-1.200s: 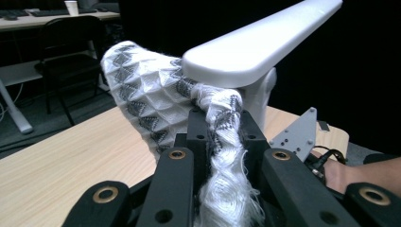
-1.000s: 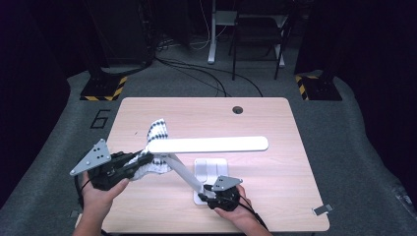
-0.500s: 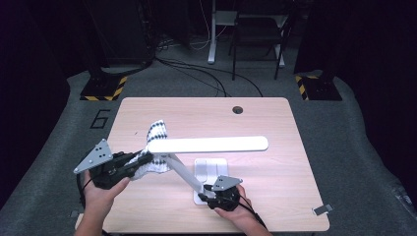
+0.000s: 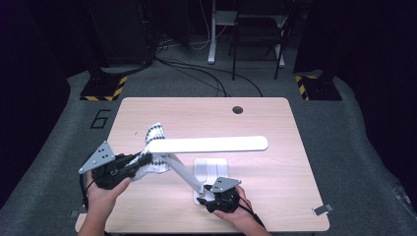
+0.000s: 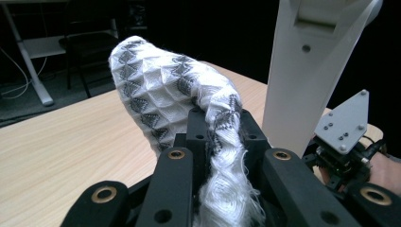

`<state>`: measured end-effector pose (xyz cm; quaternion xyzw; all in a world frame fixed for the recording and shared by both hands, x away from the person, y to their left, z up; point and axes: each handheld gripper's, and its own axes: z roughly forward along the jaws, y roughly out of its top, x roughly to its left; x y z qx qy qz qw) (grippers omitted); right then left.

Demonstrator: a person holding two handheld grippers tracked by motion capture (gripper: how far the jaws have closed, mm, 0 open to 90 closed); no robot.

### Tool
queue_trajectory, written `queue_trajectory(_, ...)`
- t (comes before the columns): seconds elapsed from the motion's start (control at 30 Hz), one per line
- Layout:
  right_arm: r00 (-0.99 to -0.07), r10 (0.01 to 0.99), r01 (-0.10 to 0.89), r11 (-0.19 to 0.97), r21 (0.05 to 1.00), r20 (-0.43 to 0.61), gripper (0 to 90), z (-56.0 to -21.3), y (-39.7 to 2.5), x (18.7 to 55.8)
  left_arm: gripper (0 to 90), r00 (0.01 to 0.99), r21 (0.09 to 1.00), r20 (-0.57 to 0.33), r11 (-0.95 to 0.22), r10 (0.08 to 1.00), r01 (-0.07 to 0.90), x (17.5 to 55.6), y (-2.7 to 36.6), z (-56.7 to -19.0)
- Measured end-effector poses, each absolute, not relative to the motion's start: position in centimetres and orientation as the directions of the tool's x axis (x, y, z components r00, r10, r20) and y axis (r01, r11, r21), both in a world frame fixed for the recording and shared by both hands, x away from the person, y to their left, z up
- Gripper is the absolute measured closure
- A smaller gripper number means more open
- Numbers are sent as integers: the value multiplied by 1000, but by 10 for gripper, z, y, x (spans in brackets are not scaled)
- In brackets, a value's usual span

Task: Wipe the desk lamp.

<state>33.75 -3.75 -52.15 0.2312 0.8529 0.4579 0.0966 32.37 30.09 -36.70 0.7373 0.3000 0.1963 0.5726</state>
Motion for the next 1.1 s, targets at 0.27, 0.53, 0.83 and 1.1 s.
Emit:
queue_trajectory(0.27,-867,497,299,453,840,41,436,-511,-46,334,790,717,958,-58,-164,695,237,324,305,-377)
queue_trajectory(0.53,-836,544,330,401,855,68,429,-503,-61,337,789,691,947,-61,-177,720,269,329,311,-393)
queue_trajectory(0.83,-817,571,342,369,864,80,420,-497,-75,339,787,661,936,-68,-182,747,301,330,314,-411)
queue_trajectory(1.1,-797,595,367,348,863,99,419,-495,-83,343,784,608,925,-95,-156,789,346,333,325,-435)
